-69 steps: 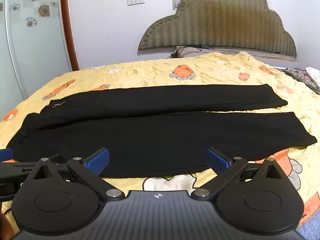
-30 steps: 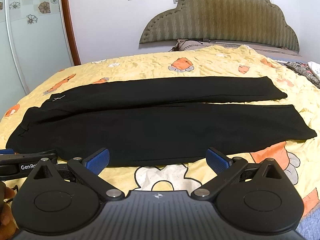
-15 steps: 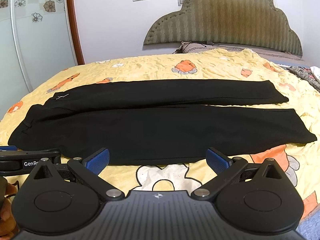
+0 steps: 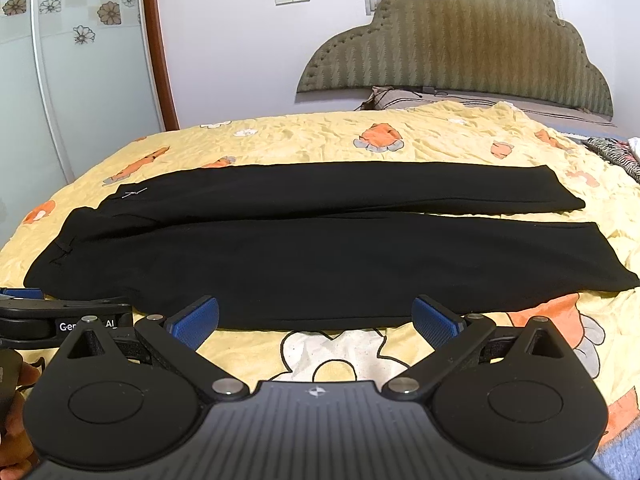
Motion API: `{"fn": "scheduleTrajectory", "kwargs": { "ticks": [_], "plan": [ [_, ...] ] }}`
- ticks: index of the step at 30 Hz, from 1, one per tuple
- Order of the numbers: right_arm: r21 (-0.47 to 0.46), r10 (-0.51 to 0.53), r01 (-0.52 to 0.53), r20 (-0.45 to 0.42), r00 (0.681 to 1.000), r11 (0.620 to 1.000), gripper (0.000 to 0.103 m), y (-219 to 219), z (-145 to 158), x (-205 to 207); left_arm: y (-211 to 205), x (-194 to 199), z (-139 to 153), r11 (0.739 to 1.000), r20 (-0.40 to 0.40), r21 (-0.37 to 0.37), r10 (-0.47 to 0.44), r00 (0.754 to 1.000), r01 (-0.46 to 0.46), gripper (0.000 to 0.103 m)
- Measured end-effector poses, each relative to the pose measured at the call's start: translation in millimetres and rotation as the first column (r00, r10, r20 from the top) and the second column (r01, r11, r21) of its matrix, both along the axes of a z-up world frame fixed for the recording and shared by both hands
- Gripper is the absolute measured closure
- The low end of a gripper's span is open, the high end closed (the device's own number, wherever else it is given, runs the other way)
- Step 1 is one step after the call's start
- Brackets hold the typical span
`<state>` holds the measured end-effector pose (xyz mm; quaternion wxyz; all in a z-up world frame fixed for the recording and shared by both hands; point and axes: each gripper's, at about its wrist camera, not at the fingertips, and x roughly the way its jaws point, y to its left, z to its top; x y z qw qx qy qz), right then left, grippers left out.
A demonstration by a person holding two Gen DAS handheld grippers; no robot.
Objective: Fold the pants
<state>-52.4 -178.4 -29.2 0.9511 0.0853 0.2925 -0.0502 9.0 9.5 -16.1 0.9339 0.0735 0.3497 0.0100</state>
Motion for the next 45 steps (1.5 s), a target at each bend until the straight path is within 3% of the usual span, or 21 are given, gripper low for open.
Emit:
{"fn": "scheduleTrajectory", "kwargs": {
  "ticks": [45],
  "plan": [
    [-0.026,0.022,-0.023,-0.016,1.000,0.999,0.000,3,-4,10,7,11,-3,1.000,-0.016,-0.004,0.008,1.000,-0.008,0.000]
  ]
}}
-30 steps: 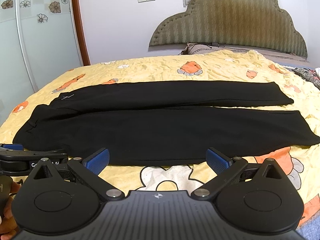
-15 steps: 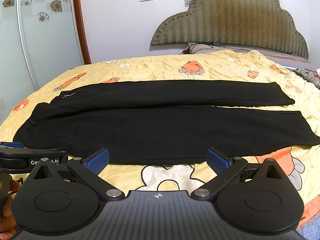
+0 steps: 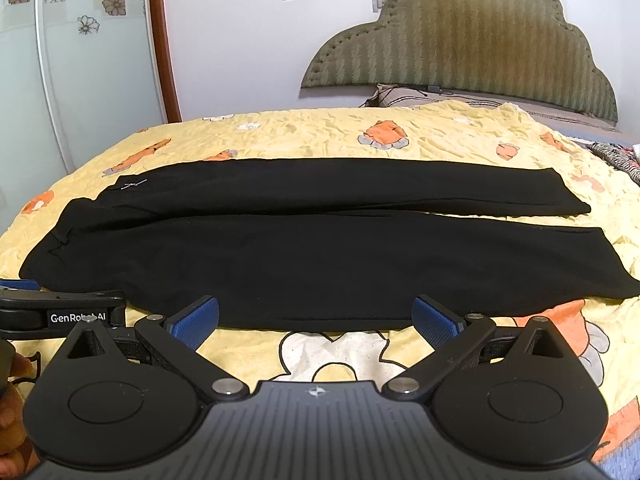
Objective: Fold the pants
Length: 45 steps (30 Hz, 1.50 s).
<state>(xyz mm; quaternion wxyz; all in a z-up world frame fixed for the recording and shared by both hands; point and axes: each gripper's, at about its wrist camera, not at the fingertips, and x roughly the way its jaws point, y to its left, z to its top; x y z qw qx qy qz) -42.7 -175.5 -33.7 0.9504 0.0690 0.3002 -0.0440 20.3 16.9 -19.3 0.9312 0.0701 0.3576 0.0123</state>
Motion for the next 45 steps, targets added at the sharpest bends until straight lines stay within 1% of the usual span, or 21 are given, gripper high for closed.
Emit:
{"fn": "scheduleTrajectory", "kwargs": {
  "ticks": [4,6,9,12,13,15,17,20,21,26,29,31,32,34,35,36,37,40,41,43,45],
  "plan": [
    [-0.026,0.043,-0.042,0.013,0.999,0.999,0.000,2,1,9,6,8,0,1.000,-0.002,0.000,0.005,1.000,-0.005,0.000],
    [-0.039,0.103,-0.101,0.043,0.994,0.994,0.000,2,5,16,9,13,1,1.000,0.003,0.003,0.008,1.000,-0.008,0.000],
    [-0.063,0.200,-0.195,0.097,0.975,0.979,0.000,4,16,34,19,25,6,1.000,-0.003,-0.011,0.015,1.000,-0.015,0.000],
    [-0.072,0.311,-0.304,0.133,0.941,0.950,0.000,3,33,70,39,44,19,0.997,-0.004,-0.069,0.041,0.999,-0.042,0.000],
    [-0.061,0.346,-0.341,0.134,0.929,0.938,0.000,1,38,87,45,52,23,0.995,-0.006,-0.085,0.047,0.999,-0.048,0.000],
    [-0.020,0.446,-0.447,0.129,0.886,0.894,0.000,-2,43,127,59,68,33,0.993,-0.007,-0.100,0.067,0.998,-0.067,0.000],
    [0.015,0.497,-0.501,0.101,0.862,0.865,0.000,-1,45,171,71,86,42,0.992,0.006,-0.093,0.089,0.996,-0.088,0.000],
    [0.078,0.566,-0.564,-0.001,0.825,0.822,0.000,3,36,257,91,115,52,0.987,0.012,-0.077,0.139,0.990,-0.138,0.000],
    [0.085,0.593,-0.589,-0.032,0.804,0.803,0.000,6,31,282,96,122,54,0.986,0.011,-0.076,0.151,0.988,-0.150,0.000],
    [-0.003,0.663,-0.668,-0.120,0.739,0.744,0.001,31,9,374,116,164,57,0.977,-0.026,-0.088,0.194,0.981,-0.196,0.000],
    [0.005,0.734,-0.745,-0.174,0.656,0.667,0.010,53,-7,416,122,187,58,0.974,-0.045,-0.104,0.197,0.979,-0.200,0.000],
    [0.005,0.763,-0.779,-0.206,0.613,0.627,0.023,64,-16,435,125,204,59,0.973,-0.046,-0.110,0.200,0.979,-0.204,0.000],
    [0.017,0.776,-0.794,-0.225,0.589,0.608,0.026,69,-21,445,125,213,60,0.972,-0.050,-0.112,0.203,0.978,-0.207,0.000],
    [0.025,0.783,-0.807,-0.263,0.564,0.590,0.044,76,-30,458,123,232,59,0.972,-0.076,-0.130,0.188,0.979,-0.197,0.000],
    [0.036,0.786,-0.812,-0.282,0.551,0.582,0.048,78,-34,463,123,242,58,0.971,-0.097,-0.150,0.176,0.980,-0.189,0.000],
    [0.046,0.799,-0.822,-0.270,0.537,0.567,0.055,78,-34,464,123,252,56,0.968,-0.116,-0.169,0.165,0.980,-0.183,0.000],
    [0.051,0.811,-0.831,-0.262,0.524,0.554,0.073,78,-33,463,123,266,54,0.963,-0.151,-0.204,0.150,0.977,-0.179,0.000],
    [-0.049,0.809,-0.840,-0.243,0.535,0.541,0.092,81,-23,446,124,304,45,0.932,-0.236,-0.303,0.129,0.963,-0.200,0.001],
    [-0.095,0.812,-0.845,-0.240,0.532,0.526,0.093,84,-21,439,127,317,41,0.911,-0.272,-0.353,0.120,0.955,-0.215,0.001],
    [-0.233,0.818,-0.848,-0.236,0.524,0.476,0.094,93,-16,411,134,341,29,0.842,-0.357,-0.468,0.097,0.929,-0.267,0.001],
    [-0.368,0.828,-0.833,-0.230,0.511,0.412,0.095,103,-14,381,140,359,14,0.776,-0.434,-0.547,0.059,0.899,-0.315,0.002]
  ]
}}
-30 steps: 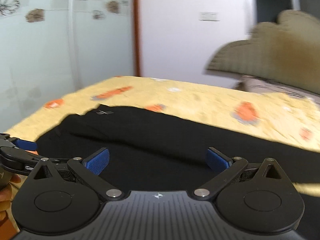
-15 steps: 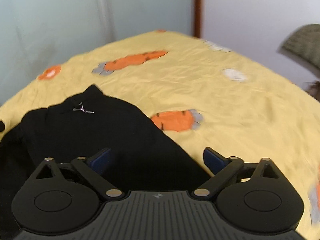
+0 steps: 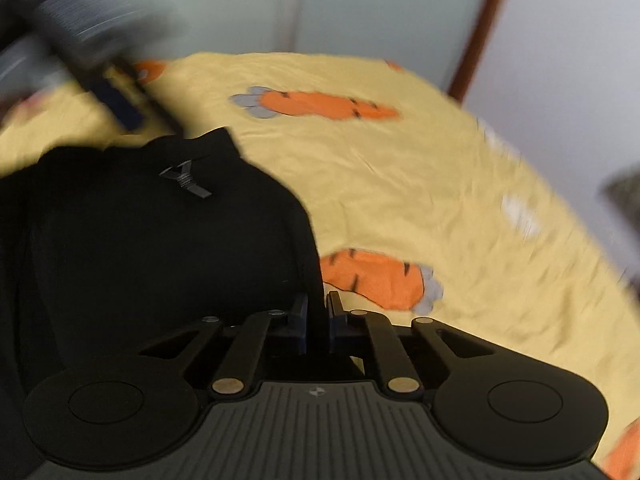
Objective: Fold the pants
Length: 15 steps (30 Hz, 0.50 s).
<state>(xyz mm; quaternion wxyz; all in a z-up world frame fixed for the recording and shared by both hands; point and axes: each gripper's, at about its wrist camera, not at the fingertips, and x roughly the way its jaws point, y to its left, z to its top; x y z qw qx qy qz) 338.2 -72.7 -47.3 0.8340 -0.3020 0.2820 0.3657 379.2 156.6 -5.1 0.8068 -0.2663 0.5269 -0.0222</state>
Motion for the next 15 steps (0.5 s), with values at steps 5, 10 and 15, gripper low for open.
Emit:
{"fn": "scheduleTrajectory", "kwargs": {
  "ticks": [5,10,15],
  "plan": [
    [-0.108,0.098,-0.075,0.232,0.968,0.991,0.095,12,1,-59,8,22,-29,0.988,-0.110,-0.144,0.038,0.993,-0.054,0.005],
    [-0.193,0.161,-0.098,0.350,0.923,0.976,0.096,13,-9,-94,15,25,-32,0.976,-0.110,-0.190,0.083,0.991,-0.103,0.016],
    [-0.161,0.128,-0.072,0.374,0.919,0.984,0.096,13,-4,-104,19,7,-30,0.963,-0.121,-0.255,0.060,0.991,-0.090,0.099]
  ]
}}
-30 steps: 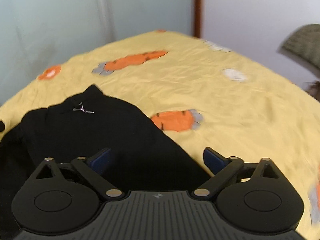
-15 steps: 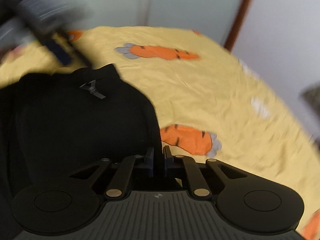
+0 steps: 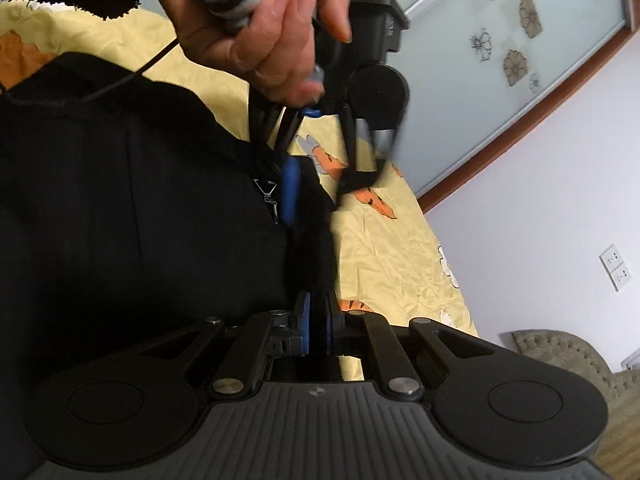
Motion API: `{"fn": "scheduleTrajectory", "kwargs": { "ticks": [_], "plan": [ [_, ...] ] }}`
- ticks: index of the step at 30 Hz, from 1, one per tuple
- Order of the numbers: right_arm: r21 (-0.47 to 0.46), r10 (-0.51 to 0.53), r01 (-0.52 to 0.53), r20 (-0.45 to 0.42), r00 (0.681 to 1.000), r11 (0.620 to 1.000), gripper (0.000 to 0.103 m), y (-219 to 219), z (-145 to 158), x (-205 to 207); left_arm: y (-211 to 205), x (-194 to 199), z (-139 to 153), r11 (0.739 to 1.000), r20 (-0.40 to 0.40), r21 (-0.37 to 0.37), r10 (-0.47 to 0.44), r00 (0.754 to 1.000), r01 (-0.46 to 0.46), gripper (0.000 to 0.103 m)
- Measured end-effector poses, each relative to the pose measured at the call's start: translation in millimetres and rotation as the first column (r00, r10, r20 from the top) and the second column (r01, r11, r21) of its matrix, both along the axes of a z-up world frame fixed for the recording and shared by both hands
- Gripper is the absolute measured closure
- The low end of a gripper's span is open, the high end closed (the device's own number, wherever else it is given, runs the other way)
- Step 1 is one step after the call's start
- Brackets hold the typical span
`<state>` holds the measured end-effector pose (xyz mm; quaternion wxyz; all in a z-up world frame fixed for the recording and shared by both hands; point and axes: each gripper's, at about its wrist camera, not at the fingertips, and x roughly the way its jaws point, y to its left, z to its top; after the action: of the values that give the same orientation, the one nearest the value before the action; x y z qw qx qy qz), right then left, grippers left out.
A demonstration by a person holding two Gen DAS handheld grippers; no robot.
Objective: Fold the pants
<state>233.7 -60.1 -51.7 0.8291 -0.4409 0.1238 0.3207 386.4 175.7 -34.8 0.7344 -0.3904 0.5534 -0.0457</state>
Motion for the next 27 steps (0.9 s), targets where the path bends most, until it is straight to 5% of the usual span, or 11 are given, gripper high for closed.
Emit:
{"fn": "scheduleTrajectory", "kwargs": {
  "ticks": [5,12,14,16,20,24,27],
  "plan": [
    [0.008,-0.008,0.008,-0.013,1.000,1.000,0.096,-3,9,-22,-3,-45,47,0.990,0.179,0.140,-0.046,0.983,0.021,0.099],
    [0.070,-0.099,0.104,-0.067,0.993,0.992,0.086,-28,25,-23,-15,-102,87,0.963,0.305,0.265,-0.120,0.945,0.037,0.099],
    [0.062,-0.133,0.136,-0.055,0.990,0.989,0.065,-37,22,-32,-17,-114,91,0.956,0.326,0.291,-0.135,0.936,0.037,0.099],
    [0.050,-0.158,0.156,0.022,0.987,0.986,0.028,-41,16,-47,-18,-126,95,0.947,0.347,0.320,-0.144,0.927,0.027,0.099],
    [0.097,-0.089,0.084,0.050,0.995,0.992,0.028,-50,19,-75,-18,-143,96,0.928,0.365,0.372,-0.163,0.917,0.017,0.099],
    [0.021,-0.134,0.134,0.016,0.991,0.991,0.029,-44,6,-56,-16,-157,90,0.923,0.350,0.383,-0.173,0.921,0.028,0.099],
    [0.069,-0.104,0.115,-0.145,0.984,0.991,0.029,-51,13,-38,-14,-170,85,0.911,0.347,0.412,-0.185,0.919,0.028,0.098]
  ]
}}
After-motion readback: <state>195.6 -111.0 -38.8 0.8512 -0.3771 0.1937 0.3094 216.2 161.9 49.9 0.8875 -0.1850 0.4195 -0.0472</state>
